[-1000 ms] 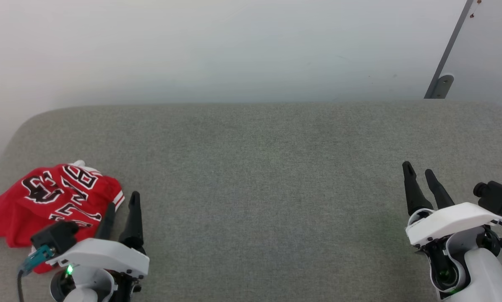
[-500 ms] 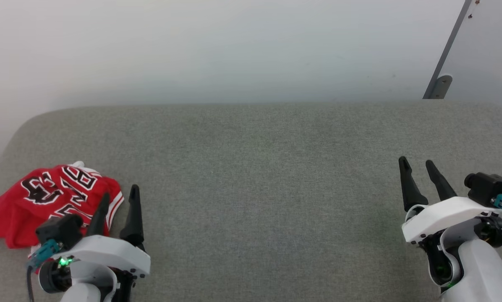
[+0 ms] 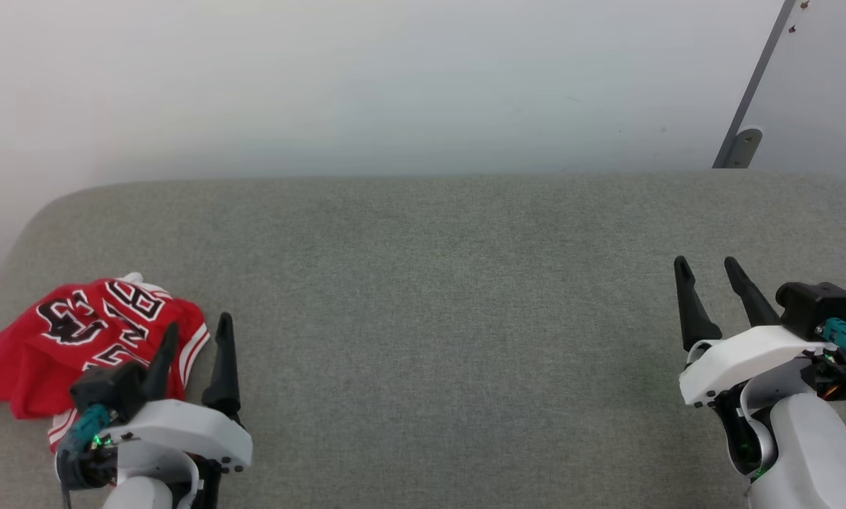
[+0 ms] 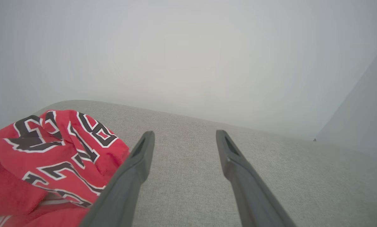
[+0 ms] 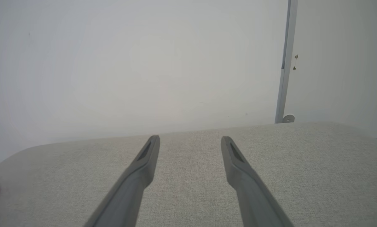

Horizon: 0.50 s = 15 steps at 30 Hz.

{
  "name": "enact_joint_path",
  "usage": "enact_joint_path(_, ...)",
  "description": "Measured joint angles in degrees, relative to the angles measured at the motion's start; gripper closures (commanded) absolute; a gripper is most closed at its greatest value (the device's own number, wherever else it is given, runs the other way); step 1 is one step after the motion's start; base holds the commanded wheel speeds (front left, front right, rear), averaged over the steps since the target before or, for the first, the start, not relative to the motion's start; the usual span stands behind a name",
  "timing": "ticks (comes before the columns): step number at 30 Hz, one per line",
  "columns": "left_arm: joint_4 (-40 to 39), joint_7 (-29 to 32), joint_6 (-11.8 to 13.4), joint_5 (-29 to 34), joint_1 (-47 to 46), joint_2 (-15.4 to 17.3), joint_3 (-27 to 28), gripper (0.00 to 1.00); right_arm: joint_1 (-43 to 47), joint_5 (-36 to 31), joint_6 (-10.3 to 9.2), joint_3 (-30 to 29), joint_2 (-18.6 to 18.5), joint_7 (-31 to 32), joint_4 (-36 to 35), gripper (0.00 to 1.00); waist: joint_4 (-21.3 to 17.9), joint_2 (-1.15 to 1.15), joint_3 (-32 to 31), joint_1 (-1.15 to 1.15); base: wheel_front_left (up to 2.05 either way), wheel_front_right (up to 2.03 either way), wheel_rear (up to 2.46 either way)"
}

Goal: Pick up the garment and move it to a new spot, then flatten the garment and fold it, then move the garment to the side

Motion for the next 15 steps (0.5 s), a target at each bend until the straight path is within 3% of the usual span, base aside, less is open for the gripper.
enact_joint_path(15, 1.74, -2.0, -1.03, 7.83, -0.26, -0.33, 0.44, 0.0, -0.5, -8.62, 0.0, -0.66, -0.91, -1.91, 1.46, 0.0, 0.17, 0.0, -0.35, 0.0, 0.0, 0.0, 0.0)
